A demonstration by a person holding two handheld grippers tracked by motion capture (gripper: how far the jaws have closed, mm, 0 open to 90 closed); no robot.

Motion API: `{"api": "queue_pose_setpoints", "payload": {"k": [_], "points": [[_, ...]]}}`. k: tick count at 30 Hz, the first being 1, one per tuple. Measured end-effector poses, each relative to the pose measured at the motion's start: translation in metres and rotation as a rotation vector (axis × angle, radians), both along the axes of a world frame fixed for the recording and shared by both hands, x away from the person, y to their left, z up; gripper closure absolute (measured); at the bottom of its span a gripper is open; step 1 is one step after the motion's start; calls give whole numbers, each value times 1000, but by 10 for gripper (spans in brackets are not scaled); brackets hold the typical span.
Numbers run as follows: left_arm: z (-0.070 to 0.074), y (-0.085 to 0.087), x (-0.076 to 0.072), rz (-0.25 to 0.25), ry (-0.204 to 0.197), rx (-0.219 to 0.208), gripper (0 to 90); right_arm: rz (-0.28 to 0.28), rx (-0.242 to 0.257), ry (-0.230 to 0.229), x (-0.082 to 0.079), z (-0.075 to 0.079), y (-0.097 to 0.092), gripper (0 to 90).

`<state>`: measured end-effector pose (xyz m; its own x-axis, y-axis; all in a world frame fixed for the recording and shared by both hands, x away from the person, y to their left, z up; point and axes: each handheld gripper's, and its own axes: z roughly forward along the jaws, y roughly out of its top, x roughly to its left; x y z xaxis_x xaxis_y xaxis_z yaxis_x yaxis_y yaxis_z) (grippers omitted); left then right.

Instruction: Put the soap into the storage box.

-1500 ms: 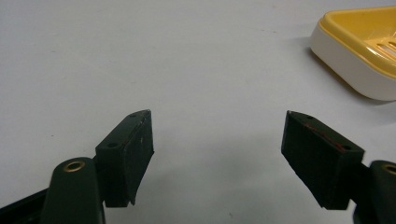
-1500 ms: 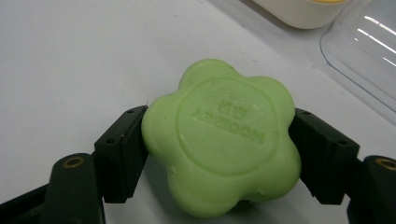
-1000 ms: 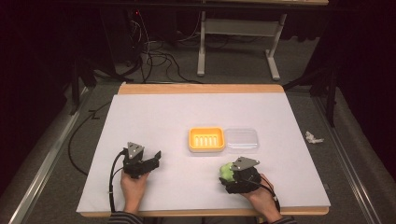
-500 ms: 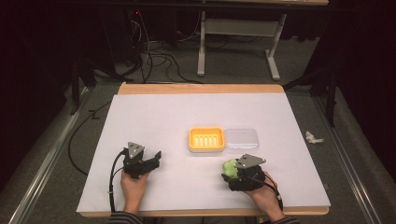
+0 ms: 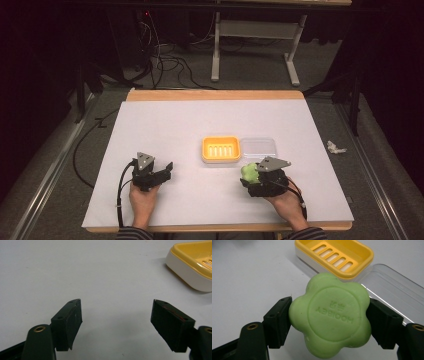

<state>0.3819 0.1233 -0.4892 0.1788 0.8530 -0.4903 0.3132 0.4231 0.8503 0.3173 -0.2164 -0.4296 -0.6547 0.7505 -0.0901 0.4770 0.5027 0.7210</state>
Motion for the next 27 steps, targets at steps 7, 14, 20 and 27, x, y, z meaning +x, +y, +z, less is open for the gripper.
{"api": "queue_pose_setpoints", "payload": {"k": [7,14,20,27], "points": [[0,-1,-1,1,-6,9,254,-7,9,4,6,6,-1,276],[0,-1,0,5,-3,18,215,-6,9,5,12,13,-1,276],[-1,-1,0,4,0,22,208,-6,11,4,19,18,1,276],[-1,-1,0,-3,3,17,213,-2,8,5,26,23,2,276]]}}
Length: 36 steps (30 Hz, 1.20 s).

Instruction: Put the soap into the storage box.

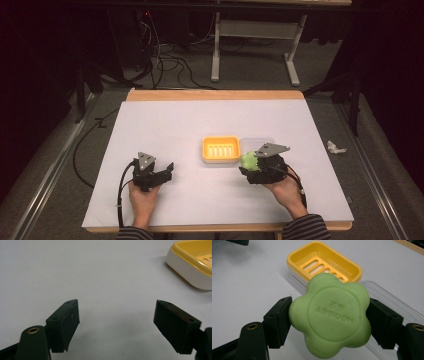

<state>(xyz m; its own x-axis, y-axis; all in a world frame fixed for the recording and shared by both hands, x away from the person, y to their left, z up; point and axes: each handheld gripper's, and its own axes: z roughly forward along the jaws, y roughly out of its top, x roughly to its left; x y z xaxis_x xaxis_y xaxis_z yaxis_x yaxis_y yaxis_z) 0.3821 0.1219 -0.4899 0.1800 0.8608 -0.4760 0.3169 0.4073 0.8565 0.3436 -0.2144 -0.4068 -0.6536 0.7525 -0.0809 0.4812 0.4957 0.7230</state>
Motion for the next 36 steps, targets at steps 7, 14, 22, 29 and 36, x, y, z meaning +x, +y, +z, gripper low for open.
{"api": "queue_pose_setpoints", "payload": {"k": [7,14,22,29,36], "points": [[0,1,1,2,6,-4,203,-2,9,2,6,6,0,276],[0,0,1,6,12,-4,220,-3,9,21,16,11,3,276],[-1,0,1,1,12,5,240,-1,16,35,28,12,8,276],[-1,0,1,1,12,2,238,-5,10,52,38,12,12,276],[0,0,1,0,14,-3,241,-14,5,72,49,8,18,276]]}}
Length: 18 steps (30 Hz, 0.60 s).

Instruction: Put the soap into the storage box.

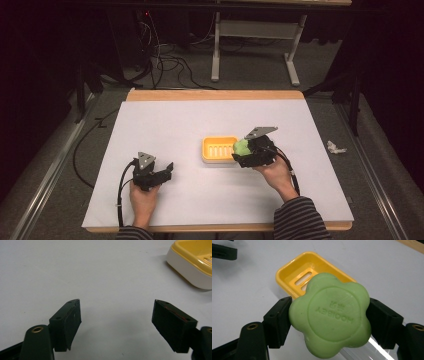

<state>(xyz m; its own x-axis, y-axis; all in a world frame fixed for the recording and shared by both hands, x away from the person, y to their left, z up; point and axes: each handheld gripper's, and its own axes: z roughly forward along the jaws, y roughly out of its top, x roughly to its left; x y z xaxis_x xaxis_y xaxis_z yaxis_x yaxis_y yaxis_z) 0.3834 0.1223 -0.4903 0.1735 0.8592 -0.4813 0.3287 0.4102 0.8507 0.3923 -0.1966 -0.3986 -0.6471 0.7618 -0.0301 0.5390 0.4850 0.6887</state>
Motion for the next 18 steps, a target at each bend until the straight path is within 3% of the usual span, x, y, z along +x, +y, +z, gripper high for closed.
{"api": "queue_pose_setpoints", "payload": {"k": [18], "points": [[0,-1,-1,-20,-5,-1,248,-7,-15,37,21,-6,17,275]]}}
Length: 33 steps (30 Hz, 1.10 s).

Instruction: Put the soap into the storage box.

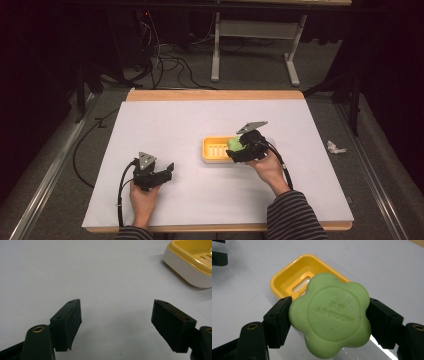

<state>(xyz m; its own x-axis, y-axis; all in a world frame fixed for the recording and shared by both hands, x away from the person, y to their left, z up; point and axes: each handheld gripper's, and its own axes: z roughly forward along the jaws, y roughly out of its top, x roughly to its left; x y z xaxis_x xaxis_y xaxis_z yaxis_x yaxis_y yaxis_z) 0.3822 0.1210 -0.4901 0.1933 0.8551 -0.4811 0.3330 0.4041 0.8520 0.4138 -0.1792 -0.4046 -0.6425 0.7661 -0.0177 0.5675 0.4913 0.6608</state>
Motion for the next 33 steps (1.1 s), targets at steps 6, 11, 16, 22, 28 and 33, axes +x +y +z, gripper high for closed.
{"api": "queue_pose_setpoints", "payload": {"k": [6,11,16,22,28,33], "points": [[0,0,0,0,1,-1,249,4,-18,16,6,-5,9,275],[0,0,0,-1,1,-3,249,6,-25,20,10,-8,13,275],[0,0,0,0,4,-1,249,-2,-28,25,14,-11,15,275],[0,1,1,2,8,2,249,-12,-40,31,18,-15,16,275],[0,0,1,3,9,3,249,-25,-45,41,23,-19,18,274],[0,1,1,5,11,2,249,-22,-50,50,25,-22,22,274]]}}
